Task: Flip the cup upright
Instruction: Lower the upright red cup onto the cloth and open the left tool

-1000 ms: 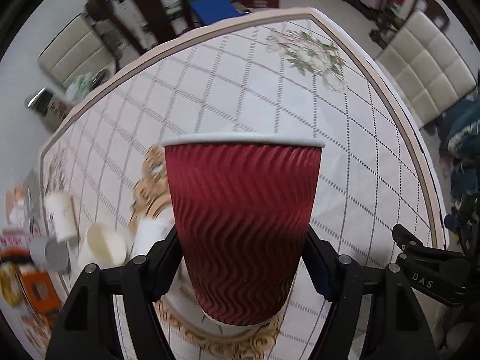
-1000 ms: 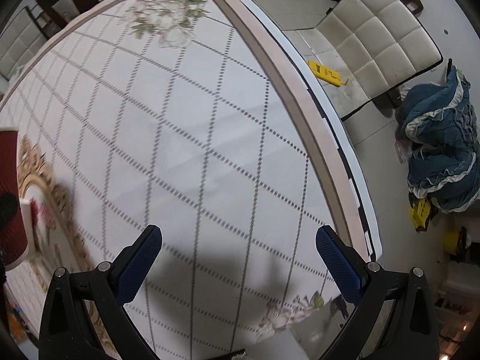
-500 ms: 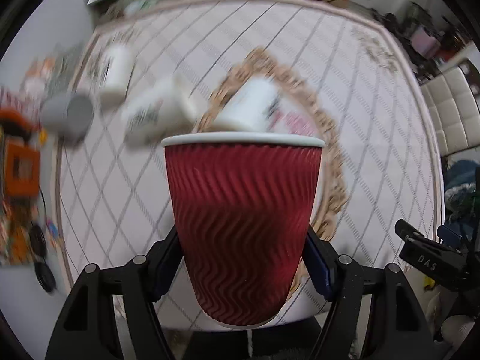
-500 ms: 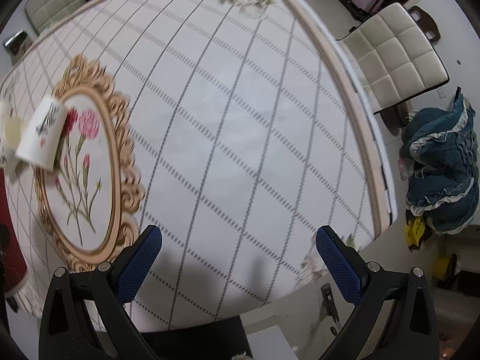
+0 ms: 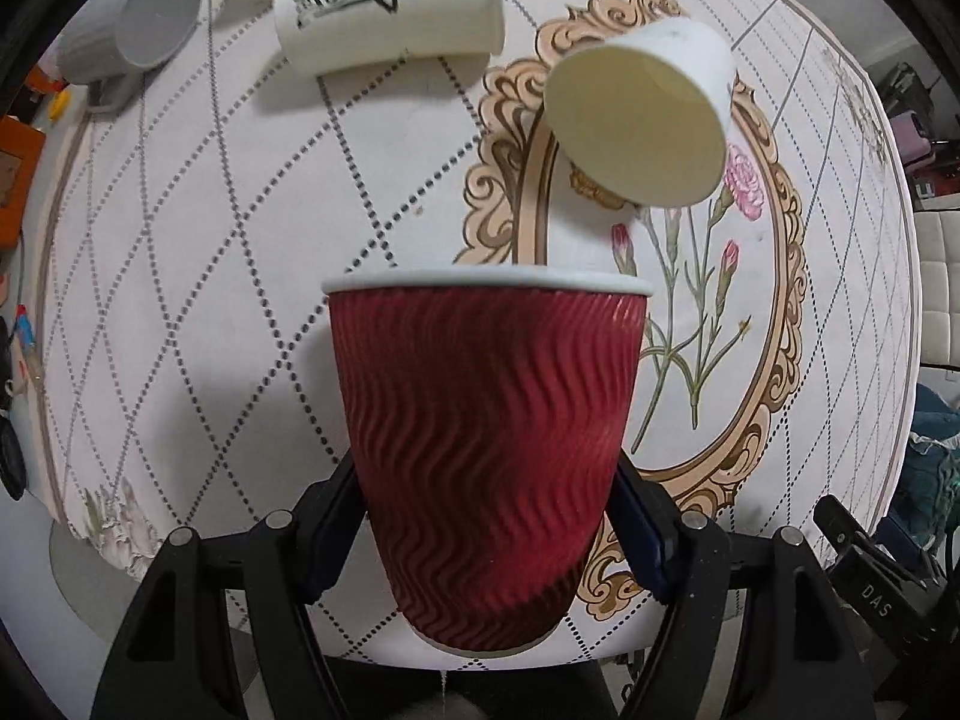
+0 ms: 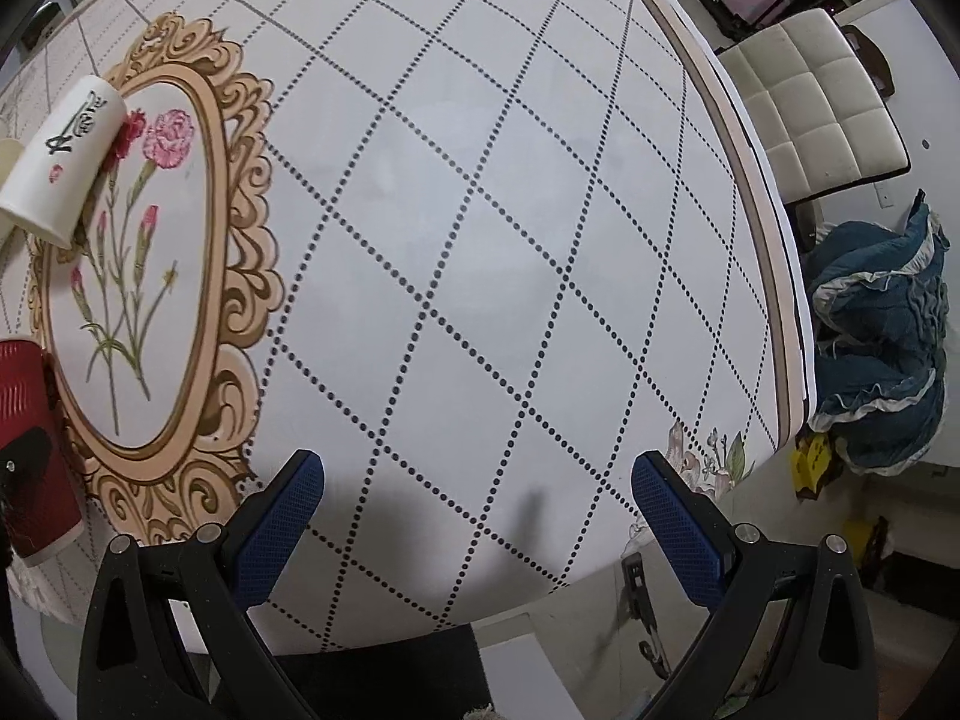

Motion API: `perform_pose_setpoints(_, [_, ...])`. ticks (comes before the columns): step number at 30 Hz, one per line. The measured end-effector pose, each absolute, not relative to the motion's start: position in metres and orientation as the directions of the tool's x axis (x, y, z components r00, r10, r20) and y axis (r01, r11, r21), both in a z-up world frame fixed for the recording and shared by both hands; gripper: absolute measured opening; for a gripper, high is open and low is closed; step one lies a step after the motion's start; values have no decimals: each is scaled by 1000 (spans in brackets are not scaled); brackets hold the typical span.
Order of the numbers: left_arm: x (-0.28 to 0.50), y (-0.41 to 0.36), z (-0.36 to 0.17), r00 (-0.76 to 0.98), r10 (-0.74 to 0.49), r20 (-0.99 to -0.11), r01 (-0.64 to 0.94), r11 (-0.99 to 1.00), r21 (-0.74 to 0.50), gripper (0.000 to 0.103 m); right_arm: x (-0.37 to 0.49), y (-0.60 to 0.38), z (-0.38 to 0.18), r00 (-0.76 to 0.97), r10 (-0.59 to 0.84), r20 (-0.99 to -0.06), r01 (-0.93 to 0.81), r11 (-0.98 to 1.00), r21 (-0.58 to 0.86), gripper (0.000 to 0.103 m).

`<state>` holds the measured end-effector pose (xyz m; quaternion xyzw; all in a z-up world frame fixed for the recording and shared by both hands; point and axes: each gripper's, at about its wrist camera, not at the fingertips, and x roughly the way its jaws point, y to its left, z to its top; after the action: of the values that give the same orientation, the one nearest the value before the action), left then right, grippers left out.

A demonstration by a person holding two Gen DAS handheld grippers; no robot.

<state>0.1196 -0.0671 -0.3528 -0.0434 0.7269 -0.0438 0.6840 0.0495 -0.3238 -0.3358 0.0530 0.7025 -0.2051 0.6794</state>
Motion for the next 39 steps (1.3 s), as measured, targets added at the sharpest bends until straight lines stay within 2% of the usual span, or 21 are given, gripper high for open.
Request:
perform_pose_setpoints(3, [117, -68, -359, -66, -127, -990, 8, 992, -128, 75, 51, -329, -338, -80, -204, -976, 362, 906, -219, 103])
perform_pose_setpoints(6, [114, -71, -364, -65, -114, -991, 33, 993, -116, 91, 52, -334, -339, -84, -203, -976, 366, 904, -220, 103])
perform_pose_setpoints(11, [114, -77, -364, -59, -99, -993, 66, 992, -103, 99, 54, -334, -340, -88, -205, -975, 364, 904, -223, 103])
perform_pose_setpoints(21, [115, -69, -343, -20, -56, -998, 86, 995, -57, 99, 50, -332, -335, -84, -209, -974, 367, 903, -225, 103])
perform_pose_setpoints(27, [107, -70, -304, 68, -5, -998, 107, 994, 2, 99, 46, -330, -323, -63, -208, -976, 376, 901, -217, 103])
perform_pose_setpoints(39, [94, -48, -222, 190, -38, -981, 126, 992, -14, 99, 37, -313, -277, 18, -182, -983, 402, 902, -159, 103])
